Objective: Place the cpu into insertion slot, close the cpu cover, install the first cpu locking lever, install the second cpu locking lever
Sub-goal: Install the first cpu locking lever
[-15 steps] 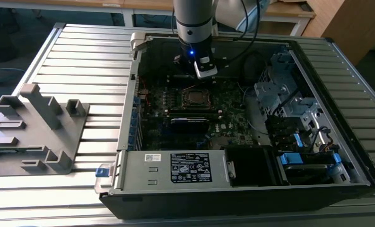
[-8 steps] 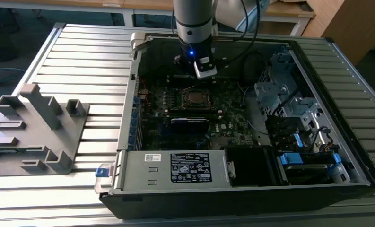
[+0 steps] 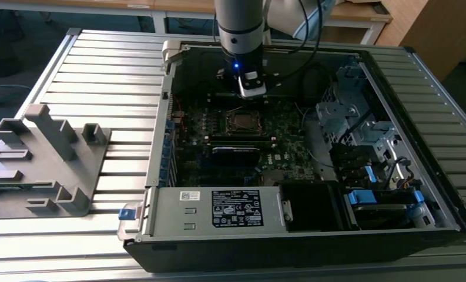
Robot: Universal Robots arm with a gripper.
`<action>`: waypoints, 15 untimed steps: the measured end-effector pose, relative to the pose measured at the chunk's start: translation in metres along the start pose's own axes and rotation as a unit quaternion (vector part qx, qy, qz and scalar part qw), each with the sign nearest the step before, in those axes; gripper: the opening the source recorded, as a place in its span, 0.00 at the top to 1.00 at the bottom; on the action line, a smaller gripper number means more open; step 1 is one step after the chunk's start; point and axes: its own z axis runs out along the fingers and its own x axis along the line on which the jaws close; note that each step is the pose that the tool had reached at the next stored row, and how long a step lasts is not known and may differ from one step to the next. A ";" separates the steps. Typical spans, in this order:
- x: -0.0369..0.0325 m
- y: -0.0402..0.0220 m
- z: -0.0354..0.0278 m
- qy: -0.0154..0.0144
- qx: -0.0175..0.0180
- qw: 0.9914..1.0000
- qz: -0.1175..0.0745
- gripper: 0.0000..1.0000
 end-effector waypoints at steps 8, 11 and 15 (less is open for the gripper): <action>0.0006 0.0010 0.0004 -0.003 0.002 1.000 0.015 0.89; 0.0008 0.0014 0.0004 -0.005 0.003 1.000 0.027 0.89; 0.0008 0.0014 0.0005 -0.005 0.003 1.000 0.028 0.89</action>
